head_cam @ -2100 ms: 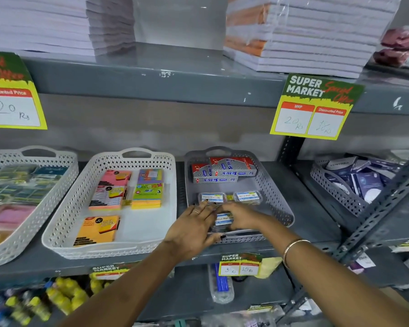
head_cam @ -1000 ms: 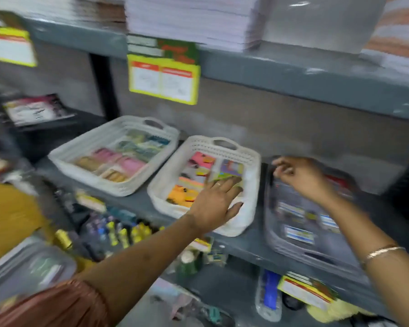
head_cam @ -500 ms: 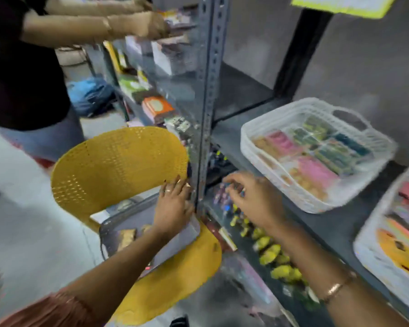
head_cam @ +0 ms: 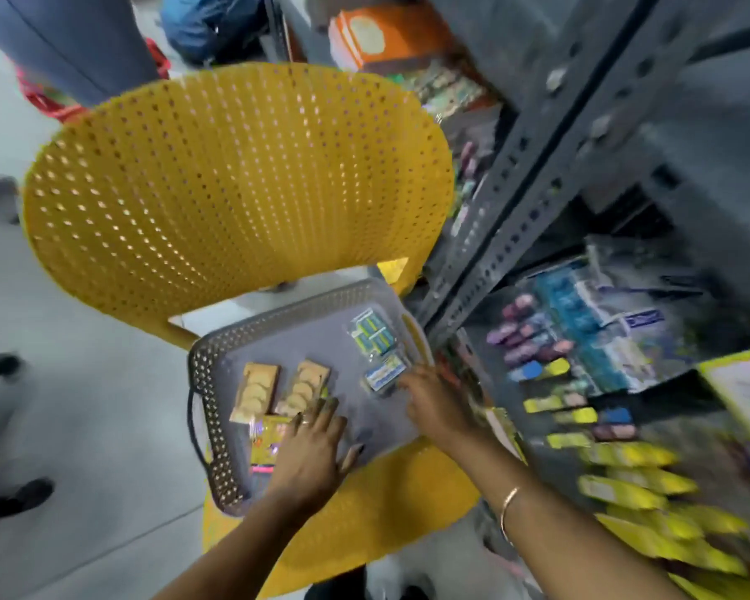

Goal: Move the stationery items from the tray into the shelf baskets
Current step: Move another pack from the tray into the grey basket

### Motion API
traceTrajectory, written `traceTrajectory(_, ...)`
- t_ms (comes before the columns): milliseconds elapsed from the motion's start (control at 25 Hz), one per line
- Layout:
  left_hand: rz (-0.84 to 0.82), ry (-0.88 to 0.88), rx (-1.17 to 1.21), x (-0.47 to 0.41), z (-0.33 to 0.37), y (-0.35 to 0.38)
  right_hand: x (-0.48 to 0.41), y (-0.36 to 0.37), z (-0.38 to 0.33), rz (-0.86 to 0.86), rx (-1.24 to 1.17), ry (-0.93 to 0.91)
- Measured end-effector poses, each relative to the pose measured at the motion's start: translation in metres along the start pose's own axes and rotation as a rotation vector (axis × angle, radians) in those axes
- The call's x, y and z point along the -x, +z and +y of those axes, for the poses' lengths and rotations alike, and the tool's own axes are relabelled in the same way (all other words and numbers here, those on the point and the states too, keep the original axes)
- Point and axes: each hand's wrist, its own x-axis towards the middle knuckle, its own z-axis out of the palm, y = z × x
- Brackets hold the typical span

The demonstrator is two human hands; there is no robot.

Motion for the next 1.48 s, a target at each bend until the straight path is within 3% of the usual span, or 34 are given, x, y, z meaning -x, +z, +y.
traceTrajectory(320,-0.058,-0.003,0.01,-0.01,0.014,0.031,-0.062,0.04,0.018,0.048,0.317,-0.225)
traceTrajectory(640,-0.096,-0.01,-0.039,-0.008,0.019,0.031,-0.066,0.045,0.016,0.024,0.428,-0.209)
traceTrajectory(1120,-0.088,-0.016,-0.051,-0.011,0.017,0.031,-0.048,0.031,0.011,0.074,0.268,-0.144)
traceTrajectory(1320,-0.013,0.008,-0.028,-0.008,0.018,0.002,-0.018,-0.026,-0.005,0.23,0.129,-0.115)
traceTrajectory(1480,0.109,0.053,-0.042,-0.012,0.022,-0.069,0.028,-0.104,-0.032,0.348,0.043,-0.112)
